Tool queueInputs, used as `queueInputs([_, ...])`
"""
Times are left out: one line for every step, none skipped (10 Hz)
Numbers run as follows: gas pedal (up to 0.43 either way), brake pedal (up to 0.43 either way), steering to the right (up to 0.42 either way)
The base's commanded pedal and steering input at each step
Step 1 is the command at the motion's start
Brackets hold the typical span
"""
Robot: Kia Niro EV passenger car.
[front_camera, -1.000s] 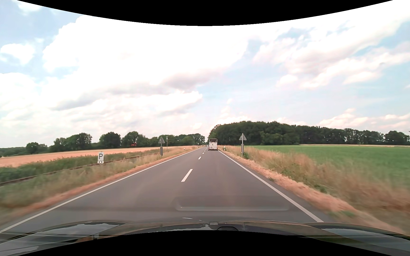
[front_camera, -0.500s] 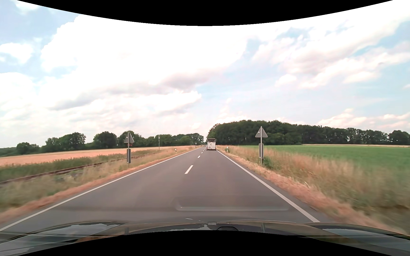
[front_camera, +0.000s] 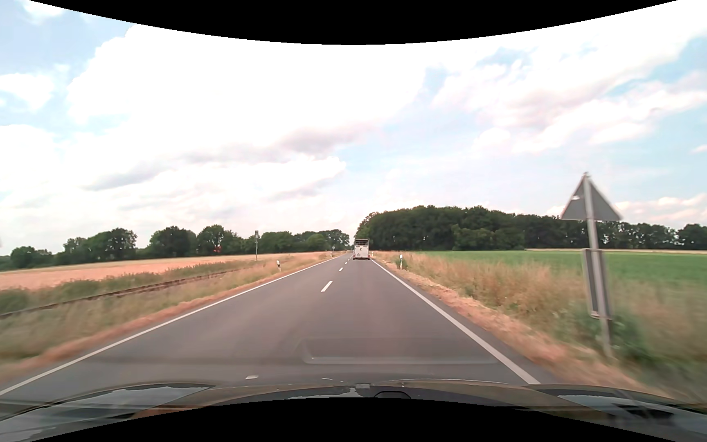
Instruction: Follow the waypoints while adhering to traffic rules and regulations
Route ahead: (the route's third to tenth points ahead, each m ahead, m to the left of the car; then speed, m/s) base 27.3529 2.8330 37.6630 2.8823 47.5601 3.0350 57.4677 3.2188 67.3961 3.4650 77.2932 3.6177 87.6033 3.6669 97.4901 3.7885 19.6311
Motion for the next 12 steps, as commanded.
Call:
queueInputs([0.157, 0.0, -0.001])
queueInputs([0.157, 0.0, -0.001])
queueInputs([0.157, 0.0, -0.001])
queueInputs([0.157, 0.0, -0.002])
queueInputs([0.157, 0.0, -0.004])
queueInputs([0.157, 0.0, -0.006])
queueInputs([0.157, 0.0, -0.006])
queueInputs([0.157, 0.0, -0.006])
queueInputs([0.157, 0.0, -0.006])
queueInputs([0.157, 0.0, -0.006])
queueInputs([0.157, 0.0, -0.006])
queueInputs([0.157, 0.0, -0.006])
